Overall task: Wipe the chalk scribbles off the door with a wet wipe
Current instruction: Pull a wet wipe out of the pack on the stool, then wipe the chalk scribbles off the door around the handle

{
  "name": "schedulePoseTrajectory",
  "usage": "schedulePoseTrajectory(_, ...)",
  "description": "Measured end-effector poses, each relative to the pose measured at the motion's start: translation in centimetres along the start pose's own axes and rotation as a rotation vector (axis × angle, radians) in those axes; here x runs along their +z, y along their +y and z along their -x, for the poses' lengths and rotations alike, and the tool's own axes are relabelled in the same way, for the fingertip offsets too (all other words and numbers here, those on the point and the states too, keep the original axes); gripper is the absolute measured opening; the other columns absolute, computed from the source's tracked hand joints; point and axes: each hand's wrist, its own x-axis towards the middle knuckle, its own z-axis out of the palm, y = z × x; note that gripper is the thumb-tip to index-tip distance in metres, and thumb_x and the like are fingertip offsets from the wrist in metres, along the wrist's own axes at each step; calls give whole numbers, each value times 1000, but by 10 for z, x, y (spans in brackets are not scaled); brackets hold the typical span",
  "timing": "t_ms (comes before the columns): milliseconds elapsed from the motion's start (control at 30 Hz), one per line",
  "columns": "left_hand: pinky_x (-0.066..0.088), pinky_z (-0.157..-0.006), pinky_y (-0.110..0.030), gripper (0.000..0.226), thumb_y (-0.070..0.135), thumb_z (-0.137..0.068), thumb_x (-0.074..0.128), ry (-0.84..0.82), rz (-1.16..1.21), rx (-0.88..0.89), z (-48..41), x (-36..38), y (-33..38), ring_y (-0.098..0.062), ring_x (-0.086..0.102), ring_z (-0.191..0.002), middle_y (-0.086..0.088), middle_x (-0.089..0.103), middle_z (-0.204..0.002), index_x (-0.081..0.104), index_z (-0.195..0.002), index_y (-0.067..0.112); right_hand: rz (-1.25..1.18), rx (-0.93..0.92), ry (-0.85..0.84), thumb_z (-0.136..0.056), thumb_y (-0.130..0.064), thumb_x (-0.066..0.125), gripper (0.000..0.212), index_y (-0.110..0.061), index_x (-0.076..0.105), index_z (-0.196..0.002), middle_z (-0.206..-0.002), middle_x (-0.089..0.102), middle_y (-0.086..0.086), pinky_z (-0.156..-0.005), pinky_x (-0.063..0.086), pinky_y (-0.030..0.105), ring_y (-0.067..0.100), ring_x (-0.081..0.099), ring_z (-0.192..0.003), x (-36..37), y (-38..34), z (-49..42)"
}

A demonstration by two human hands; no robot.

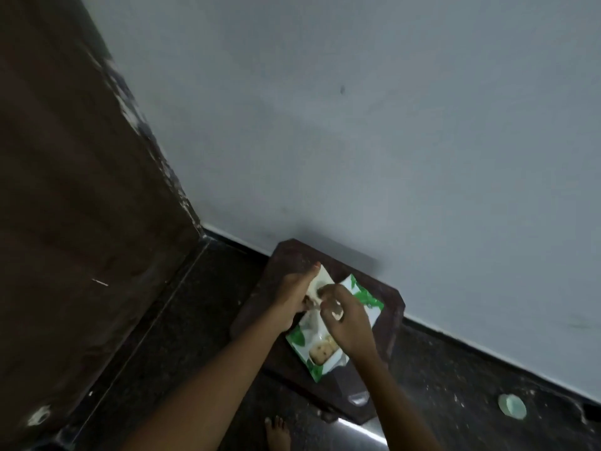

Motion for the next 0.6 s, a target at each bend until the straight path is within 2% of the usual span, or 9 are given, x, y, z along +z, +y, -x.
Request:
schedulePoseTrajectory(100, 43, -49, -21, 8, 16, -92, 59, 8, 6, 92, 25, -37, 23, -14, 56, -62, -7, 60, -77, 64, -88, 11, 128, -262, -91, -75, -17, 47, 24, -5, 66, -84, -88, 68, 3, -71, 43, 18, 13, 61, -79, 9, -45, -12)
schedulePoseTrajectory(200, 44, -47, -19, 11, 5, -94, 52, 86, 20, 173, 50, -79, 39, -14, 55, -63, -8, 59, -78, 62, -95, 6, 169, -410, -133, -75, -17, 49, 24, -5, 67, -84, -90, 70, 5, -76, 47, 24, 16, 63, -86, 28, -87, -19)
schedulePoseTrajectory(300, 46, -52, -19, 16, 6, -96, 48, 177, 32, 234, 80, -128, 49, -12, 56, -63, -5, 60, -77, 62, -103, 4, 124, -487, -167, -77, -12, 57, 15, -5, 69, -84, -90, 71, 5, -77, 44, 24, 16, 62, -86, 55, -127, -22)
schedulePoseTrajectory(400, 47, -57, -17, 18, 6, -97, 47, 267, -15, 335, 116, -182, 54, -9, 62, -67, -4, 64, -82, 63, -105, 2, -67, -419, -224, -85, -9, 58, 9, -8, 66, -84, -86, 66, -1, -72, 48, 29, 15, 61, -81, 87, -171, -21)
schedulePoseTrajectory(500, 42, -71, -14, 23, 6, -97, 48, 416, -142, 454, 158, -239, 58, -18, 59, -94, -10, 63, -101, 60, -114, -3, -213, -398, -186, -86, -1, 56, 20, -19, 61, -92, -93, 58, -16, -74, 43, 14, 0, 56, -88, 123, -226, -18)
schedulePoseTrajectory(533, 41, -68, -9, 23, 6, -97, 49, 466, -185, 493, 173, -256, 60, -15, 57, -92, -8, 61, -101, 61, -113, -3, -227, -441, -180, -84, -1, 55, 25, -21, 60, -98, -100, 56, -19, -80, 39, 9, -5, 53, -94, 134, -246, -16)
schedulePoseTrajectory(600, 39, -67, -6, 22, 7, -97, 48, 544, -277, 565, 203, -289, 60, -10, 56, -89, -3, 61, -99, 63, -112, 1, -188, -573, -273, -77, -3, 53, 37, -16, 61, -112, -114, 54, -16, -94, 32, 10, -7, 45, -108, 157, -285, -11)
